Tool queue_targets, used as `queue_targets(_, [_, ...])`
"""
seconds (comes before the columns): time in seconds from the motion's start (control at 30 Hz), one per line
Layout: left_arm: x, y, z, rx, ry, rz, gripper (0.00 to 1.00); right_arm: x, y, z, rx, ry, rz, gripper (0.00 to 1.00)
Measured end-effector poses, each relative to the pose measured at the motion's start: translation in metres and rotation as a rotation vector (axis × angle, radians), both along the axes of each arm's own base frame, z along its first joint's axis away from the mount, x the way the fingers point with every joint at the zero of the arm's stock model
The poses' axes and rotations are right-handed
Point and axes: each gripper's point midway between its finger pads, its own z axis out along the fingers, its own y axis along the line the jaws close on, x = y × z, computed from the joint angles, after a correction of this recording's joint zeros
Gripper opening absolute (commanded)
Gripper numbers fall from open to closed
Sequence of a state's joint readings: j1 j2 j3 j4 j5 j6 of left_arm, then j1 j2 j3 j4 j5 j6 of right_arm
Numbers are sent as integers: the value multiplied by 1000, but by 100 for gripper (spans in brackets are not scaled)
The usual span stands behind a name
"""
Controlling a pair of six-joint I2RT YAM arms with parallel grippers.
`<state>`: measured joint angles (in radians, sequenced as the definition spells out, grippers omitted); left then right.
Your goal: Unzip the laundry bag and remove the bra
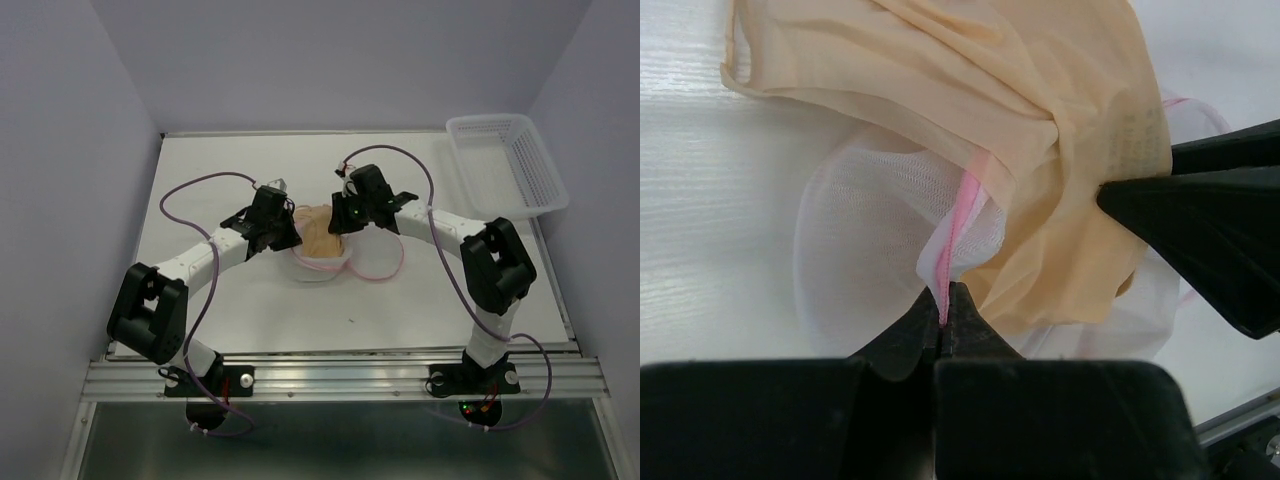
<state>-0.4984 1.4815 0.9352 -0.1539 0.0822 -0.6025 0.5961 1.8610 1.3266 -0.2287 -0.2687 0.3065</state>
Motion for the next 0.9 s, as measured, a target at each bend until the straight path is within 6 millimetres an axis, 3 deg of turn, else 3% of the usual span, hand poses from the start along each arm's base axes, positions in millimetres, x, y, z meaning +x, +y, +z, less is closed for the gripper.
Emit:
queue_targets(0.1, [0,0,0,1,0,0,0,5,0,3,-27,-38,-28,12])
queue_targets(0.2, [0,0,0,2,-1,-2,0,12,-5,9,-54,-77,-68,8])
queue_targets(0.33, [0,0,0,5,-3,-3,0,29,-26,32,-119,-174,-178,2])
queue_targets(0.47, [-1,1,-3,13,1,2,0,50,-45,84,-151,-309,-281,1])
queue_targets(0.63, [-4,3,-6,21,11,4,0,66,-77,186,-101,-497,-418,1])
queue_targets(0.73, [-4,3,-6,20,11,4,0,79,-128,261,-78,-630,-577,1])
queue_targets(0.8, [-4,3,-6,20,11,5,0,89,-170,296,-87,-692,-692,1])
queue_targets(0.83, [-4,3,-6,20,11,5,0,95,-202,315,-111,-727,-780,1])
queue_targets(0.9, [-4,3,-6,21,11,5,0,100,-250,331,-157,-759,-908,2])
